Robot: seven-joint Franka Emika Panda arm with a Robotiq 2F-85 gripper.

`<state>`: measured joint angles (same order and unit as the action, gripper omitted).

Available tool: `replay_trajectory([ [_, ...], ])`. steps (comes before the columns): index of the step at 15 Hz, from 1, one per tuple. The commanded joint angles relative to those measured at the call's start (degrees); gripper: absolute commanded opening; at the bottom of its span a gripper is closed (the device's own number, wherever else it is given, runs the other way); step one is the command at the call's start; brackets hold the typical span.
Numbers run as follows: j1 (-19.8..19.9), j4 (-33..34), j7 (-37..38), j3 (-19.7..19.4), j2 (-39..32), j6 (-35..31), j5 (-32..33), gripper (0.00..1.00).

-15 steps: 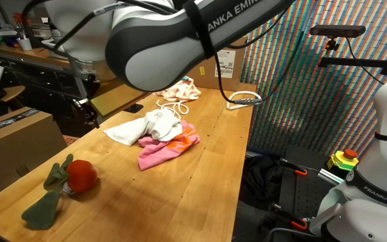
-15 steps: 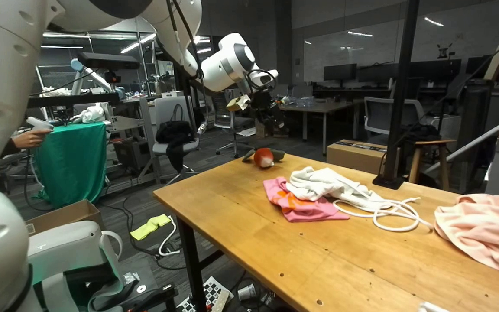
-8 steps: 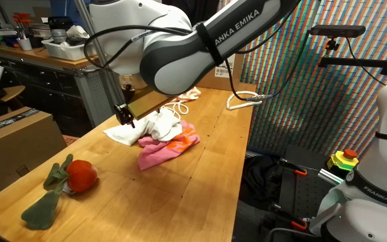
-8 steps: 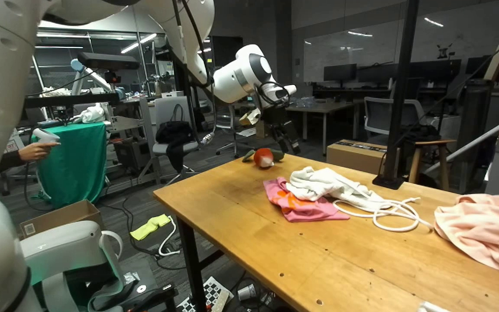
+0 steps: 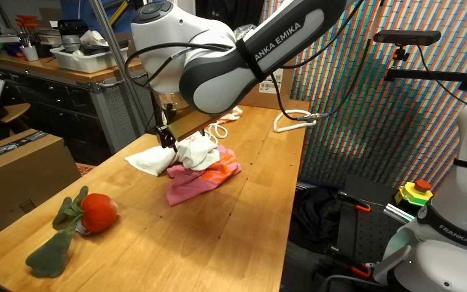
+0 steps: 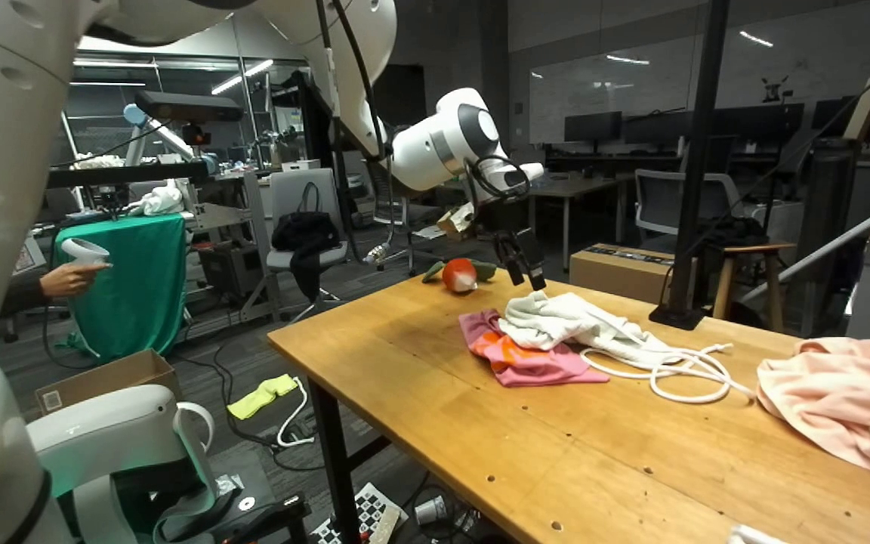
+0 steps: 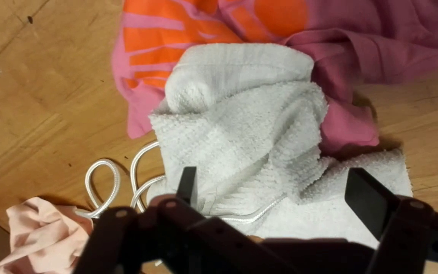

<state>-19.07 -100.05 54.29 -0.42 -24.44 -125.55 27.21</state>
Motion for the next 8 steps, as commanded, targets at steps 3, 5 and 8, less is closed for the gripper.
replay_trajectory([
  [3,2.0,-0.2,-3.0,0.8,-1.2,-3.8,-2.8,1.0],
  [5,2.0,0.1,-3.5,0.6,-2.1,-5.4,-3.2,1.0],
  [8,1.9,0.8,-3.8,0.0,-3.8,-6.7,-2.8,1.0],
])
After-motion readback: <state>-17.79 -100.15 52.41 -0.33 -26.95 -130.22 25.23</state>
